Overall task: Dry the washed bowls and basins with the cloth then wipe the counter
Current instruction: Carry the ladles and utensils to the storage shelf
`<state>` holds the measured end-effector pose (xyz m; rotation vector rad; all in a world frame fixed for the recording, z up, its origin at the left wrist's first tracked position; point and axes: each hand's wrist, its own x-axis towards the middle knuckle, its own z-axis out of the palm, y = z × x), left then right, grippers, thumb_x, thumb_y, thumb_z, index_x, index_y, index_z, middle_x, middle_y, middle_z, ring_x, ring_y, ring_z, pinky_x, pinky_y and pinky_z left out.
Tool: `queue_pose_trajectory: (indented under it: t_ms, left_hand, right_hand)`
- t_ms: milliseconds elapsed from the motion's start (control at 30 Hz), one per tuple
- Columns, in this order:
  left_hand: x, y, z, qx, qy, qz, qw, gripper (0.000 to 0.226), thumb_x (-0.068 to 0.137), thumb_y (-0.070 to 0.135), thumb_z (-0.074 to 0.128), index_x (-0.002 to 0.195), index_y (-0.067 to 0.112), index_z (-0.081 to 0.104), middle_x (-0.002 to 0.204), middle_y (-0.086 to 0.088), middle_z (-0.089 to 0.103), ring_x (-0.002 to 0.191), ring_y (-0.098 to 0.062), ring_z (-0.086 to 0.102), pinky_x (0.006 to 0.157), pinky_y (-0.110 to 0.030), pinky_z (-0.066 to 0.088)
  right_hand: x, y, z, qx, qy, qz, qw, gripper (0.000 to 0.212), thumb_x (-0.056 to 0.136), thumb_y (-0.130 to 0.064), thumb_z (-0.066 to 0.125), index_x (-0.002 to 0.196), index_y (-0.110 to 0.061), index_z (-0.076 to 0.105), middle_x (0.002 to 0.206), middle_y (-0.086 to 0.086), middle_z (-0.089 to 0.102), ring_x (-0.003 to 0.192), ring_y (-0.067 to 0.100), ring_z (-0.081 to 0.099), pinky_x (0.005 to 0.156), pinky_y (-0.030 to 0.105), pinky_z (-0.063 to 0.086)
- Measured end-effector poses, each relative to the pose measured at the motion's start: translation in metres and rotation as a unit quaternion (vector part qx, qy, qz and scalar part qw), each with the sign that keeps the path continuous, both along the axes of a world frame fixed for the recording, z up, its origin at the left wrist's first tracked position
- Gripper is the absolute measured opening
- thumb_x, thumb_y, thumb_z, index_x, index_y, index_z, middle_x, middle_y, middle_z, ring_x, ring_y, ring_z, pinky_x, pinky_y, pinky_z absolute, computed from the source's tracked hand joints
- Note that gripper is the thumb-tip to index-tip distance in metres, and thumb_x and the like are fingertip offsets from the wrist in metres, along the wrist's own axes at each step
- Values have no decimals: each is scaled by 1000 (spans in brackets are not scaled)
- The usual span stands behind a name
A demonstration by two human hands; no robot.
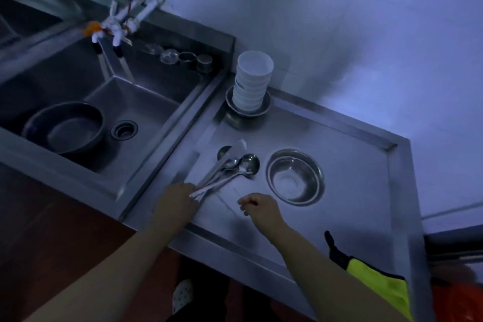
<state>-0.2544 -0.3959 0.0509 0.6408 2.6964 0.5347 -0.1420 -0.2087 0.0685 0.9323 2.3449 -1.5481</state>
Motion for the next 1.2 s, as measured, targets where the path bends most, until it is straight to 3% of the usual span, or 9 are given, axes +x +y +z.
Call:
queue_pose_trajectory:
  t_ms: [100,167,300,467,633,867,1033,1200]
  left_hand:
    - [-29,-7,-22,-18,-30,-25,999,39,84,27,62,118,9,58,113,-9,61,103,-26,57,81,-32,45]
    - [-42,-5,-34,-18,-48,-46,998,44,80,33,64,116,9,55,111,-9,59,105,-27,56,77,-32,43]
    - [-53,10,-52,-34,-51,-84,995,72,72,48,69,128,12,44,123,-8,51,113,-25,48,88,-34,43]
    - [-66,26,-63,-5,-45,-96,994,50,74,43,70,109,12,51,107,-9,56,99,-26,52,78,-34,43]
    - [-74,36,-64,-10,-84,-95,992,41,73,42,69,87,17,40,88,-5,64,77,-23,63,56,-27,42]
    - [-73,41,-68,-29,-83,-92,992,24,85,27,56,88,17,34,85,-6,63,73,-25,62,55,-26,40]
    - [-76,41,-67,-24,-74,-100,992,19,88,24,51,87,15,35,85,-7,63,72,-25,61,55,-29,39]
    - [-76,39,-56,-19,-54,-92,994,17,90,23,48,86,14,35,82,-7,61,66,-24,55,57,-30,37]
  right_hand:
    - [-40,-30,-25,6,-48,-12,999,22,88,-3,53,99,-6,72,105,10,70,93,20,61,87,31,50]
    - [-61,-44,-39,18,-76,-23,997,27,89,-6,53,110,-9,70,118,7,66,105,22,60,95,30,47]
    - [-82,-54,-60,54,-107,-65,991,30,91,-11,49,115,-13,68,122,3,64,113,19,57,95,23,41]
    - [-88,-48,-74,21,-111,-163,980,21,92,-13,54,90,0,71,95,15,70,86,26,64,80,33,51]
    - [-94,-49,-77,2,-100,-194,976,20,91,-10,53,90,-8,72,95,11,71,89,26,65,88,40,53]
    - [-79,-34,-66,36,-94,-212,972,23,91,-9,50,94,-14,73,100,4,70,92,22,64,89,38,52]
    - [-68,-22,-62,44,-94,-218,970,26,90,-8,50,79,-26,66,95,1,68,90,22,65,86,39,53]
    - [-61,-15,-60,42,-94,-220,970,27,89,-6,49,82,-25,67,98,4,69,94,24,65,90,40,52]
